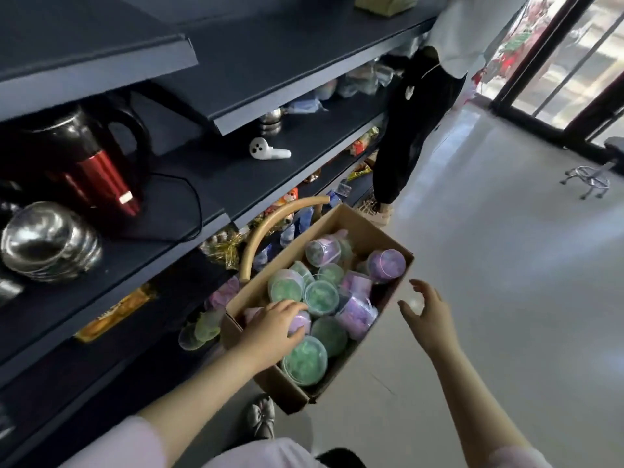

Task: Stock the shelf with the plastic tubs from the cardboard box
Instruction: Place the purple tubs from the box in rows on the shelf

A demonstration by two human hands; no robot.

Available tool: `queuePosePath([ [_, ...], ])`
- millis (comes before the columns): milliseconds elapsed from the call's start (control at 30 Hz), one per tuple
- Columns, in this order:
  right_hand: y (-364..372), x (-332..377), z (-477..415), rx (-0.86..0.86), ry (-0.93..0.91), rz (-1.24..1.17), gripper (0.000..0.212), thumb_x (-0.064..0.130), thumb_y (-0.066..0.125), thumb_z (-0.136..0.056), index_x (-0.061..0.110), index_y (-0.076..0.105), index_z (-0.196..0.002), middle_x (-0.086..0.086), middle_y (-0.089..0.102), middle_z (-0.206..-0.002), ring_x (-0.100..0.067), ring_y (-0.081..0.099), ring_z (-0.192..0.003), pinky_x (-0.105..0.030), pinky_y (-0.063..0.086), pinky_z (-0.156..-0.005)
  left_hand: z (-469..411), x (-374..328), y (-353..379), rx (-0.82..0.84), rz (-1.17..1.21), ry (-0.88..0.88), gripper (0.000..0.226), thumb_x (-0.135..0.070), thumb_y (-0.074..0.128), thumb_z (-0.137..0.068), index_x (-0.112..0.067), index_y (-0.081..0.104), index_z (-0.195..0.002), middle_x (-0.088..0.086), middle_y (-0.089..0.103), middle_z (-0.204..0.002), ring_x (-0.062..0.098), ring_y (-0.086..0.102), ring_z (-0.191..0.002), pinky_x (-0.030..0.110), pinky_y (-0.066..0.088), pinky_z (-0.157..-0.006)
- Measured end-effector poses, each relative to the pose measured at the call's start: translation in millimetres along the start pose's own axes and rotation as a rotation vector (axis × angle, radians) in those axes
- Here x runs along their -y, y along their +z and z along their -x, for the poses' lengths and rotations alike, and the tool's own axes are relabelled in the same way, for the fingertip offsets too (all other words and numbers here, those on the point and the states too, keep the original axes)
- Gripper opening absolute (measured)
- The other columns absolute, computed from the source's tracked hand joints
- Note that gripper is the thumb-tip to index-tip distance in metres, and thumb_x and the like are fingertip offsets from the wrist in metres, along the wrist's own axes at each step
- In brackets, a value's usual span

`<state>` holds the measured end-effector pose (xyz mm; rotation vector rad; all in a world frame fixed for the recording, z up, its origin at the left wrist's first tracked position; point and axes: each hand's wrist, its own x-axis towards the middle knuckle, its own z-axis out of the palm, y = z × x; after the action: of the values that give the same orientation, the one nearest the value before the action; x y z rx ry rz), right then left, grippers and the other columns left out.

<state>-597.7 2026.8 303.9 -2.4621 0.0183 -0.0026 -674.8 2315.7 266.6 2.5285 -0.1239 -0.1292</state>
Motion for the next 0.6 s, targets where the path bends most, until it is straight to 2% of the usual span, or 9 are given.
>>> queuePosePath([
  [100,3,-19,-21,-0.007,0.026,0.015,0.045,0.010,0.072,-0.081,0.008,0.057,-0.123,-0.013,0.061,-0.119,-0.032,0.054,-0.113,-0.037,0.042,-0.093,-14,-6,17,0.032,0.066,-0.025,0.040,-0.041,0.053,-0.092,-0.026,0.051,-0.129,-0.008,0.053,-0.130,0.012,0.045,-0.122,0.025,0.032,-0.099],
  [167,10,-30,-33,0.018,0.042,0.014,0.046,0.011,0.072,-0.081,0.009,0.057,-0.125,-0.013,0.060,-0.121,-0.030,0.054,-0.115,-0.034,0.041,-0.093,-24,-10,26,0.038,0.117,-0.058,0.040,-0.039,0.055,-0.091,-0.023,0.052,-0.128,-0.007,0.054,-0.129,0.012,0.046,-0.122,0.026,0.034,-0.100],
  [333,35,-60,-83,0.178,0.068,0.081,0.055,0.009,0.072,-0.081,0.007,0.051,-0.132,-0.018,0.056,-0.123,-0.034,0.051,-0.116,-0.031,0.038,-0.090,-49,-11,50,0.015,0.162,-0.187,0.042,-0.038,0.059,-0.089,-0.022,0.055,-0.127,-0.005,0.054,-0.131,0.013,0.047,-0.122,0.027,0.038,-0.098],
  [433,45,-77,-138,0.321,0.022,0.147,0.057,0.011,0.073,-0.081,0.004,0.050,-0.133,-0.022,0.055,-0.128,-0.039,0.051,-0.116,-0.038,0.040,-0.093,-68,-13,62,-0.057,0.159,-0.295,0.041,-0.036,0.060,-0.089,-0.020,0.056,-0.127,-0.004,0.055,-0.131,0.014,0.050,-0.120,0.025,0.038,-0.098],
  [500,51,-85,-173,0.409,0.006,0.195,0.060,0.018,0.073,-0.081,0.007,0.049,-0.135,-0.021,0.053,-0.133,-0.040,0.049,-0.119,-0.043,0.042,-0.097,-78,-18,72,-0.104,0.171,-0.403,0.038,-0.033,0.060,-0.090,-0.018,0.057,-0.124,-0.003,0.057,-0.128,0.016,0.053,-0.117,0.029,0.042,-0.096],
  [600,62,-95,-216,0.459,-0.102,0.245,0.069,0.029,0.076,-0.079,0.015,0.047,-0.140,-0.013,0.048,-0.142,-0.036,0.042,-0.128,-0.042,0.037,-0.105,-96,-29,95,-0.154,0.178,-0.543,0.036,-0.030,0.064,-0.088,-0.014,0.060,-0.120,0.000,0.061,-0.123,0.020,0.058,-0.111,0.033,0.046,-0.092],
])
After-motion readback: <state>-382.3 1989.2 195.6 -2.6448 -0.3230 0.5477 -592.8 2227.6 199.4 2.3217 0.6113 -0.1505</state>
